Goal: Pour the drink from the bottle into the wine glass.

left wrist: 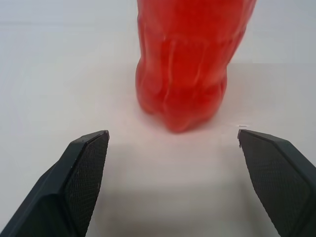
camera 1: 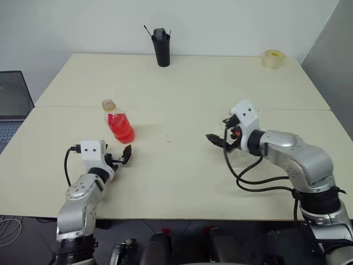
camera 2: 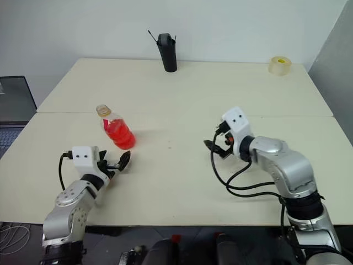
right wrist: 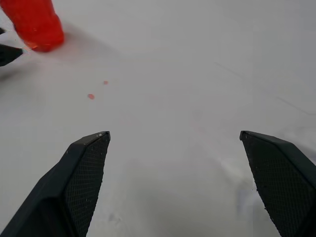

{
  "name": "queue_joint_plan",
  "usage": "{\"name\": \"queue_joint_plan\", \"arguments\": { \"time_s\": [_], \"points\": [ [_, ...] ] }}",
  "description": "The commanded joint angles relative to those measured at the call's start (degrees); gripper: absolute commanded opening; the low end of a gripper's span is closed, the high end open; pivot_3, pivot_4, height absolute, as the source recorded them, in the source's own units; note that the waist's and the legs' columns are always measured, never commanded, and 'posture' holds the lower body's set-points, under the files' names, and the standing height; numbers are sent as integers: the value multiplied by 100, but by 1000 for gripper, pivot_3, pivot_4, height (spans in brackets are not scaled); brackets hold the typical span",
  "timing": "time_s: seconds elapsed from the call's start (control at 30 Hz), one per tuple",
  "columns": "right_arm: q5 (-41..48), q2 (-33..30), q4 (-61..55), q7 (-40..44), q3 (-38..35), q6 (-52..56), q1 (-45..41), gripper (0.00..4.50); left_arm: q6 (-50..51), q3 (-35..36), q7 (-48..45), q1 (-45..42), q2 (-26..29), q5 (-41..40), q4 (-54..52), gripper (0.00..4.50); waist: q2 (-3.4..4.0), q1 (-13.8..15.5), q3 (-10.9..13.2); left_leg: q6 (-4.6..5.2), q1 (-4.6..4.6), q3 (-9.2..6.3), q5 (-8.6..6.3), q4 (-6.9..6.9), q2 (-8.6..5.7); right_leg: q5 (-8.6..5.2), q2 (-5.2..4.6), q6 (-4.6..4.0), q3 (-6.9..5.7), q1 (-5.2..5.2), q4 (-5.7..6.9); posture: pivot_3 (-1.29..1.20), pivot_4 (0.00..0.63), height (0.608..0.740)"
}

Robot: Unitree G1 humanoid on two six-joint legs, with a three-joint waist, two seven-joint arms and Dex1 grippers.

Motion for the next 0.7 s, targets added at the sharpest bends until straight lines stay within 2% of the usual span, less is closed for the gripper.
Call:
{"name": "queue_joint_plan", "arguments": {
  "time_s": [0.03,0.17,0.33,0.5,0.6,0.7],
  "points": [
    [249,-252,-301,310,-330,83,87,4500,-3,199,-485,415,149,-451,-701,4491,0,0,0,0,2,1,0,-2,-1,0,0,0,0,1,-1,0,150,740],
    [837,-690,-561,541,-961,900,71,4500,-10,-163,-1352,711,417,-878,-1339,4491,0,23,1,0,1,1,0,-2,-2,0,-1,0,0,5,-5,0,150,740],
    [1303,-939,-229,451,-1701,2240,-564,4500,106,-934,-2086,80,901,-990,-1833,4491,0,28,1,1,9,4,-1,-1,-10,-1,18,1,1,17,-9,0,150,740],
    [932,-1123,1137,160,-1457,3198,-1329,4500,398,-1617,-2435,-853,1215,-909,-1758,4491,0,9,0,1,19,15,-1,-10,-10,0,28,0,8,20,-12,0,150,740],
    [930,-1091,2038,177,-1307,3317,-1871,4500,569,-1857,-2701,-1178,1365,-959,-1766,4491,1,-36,1,1,24,30,-1,-32,-9,0,31,0,23,13,-19,0,150,740],
    [1188,-1324,2507,376,-795,3317,-2194,4500,560,-1957,-2868,-1239,1543,-849,-1746,4491,3,-39,2,1,28,27,1,-49,-5,0,35,-3,22,9,-23,0,150,740]
  ]
}}
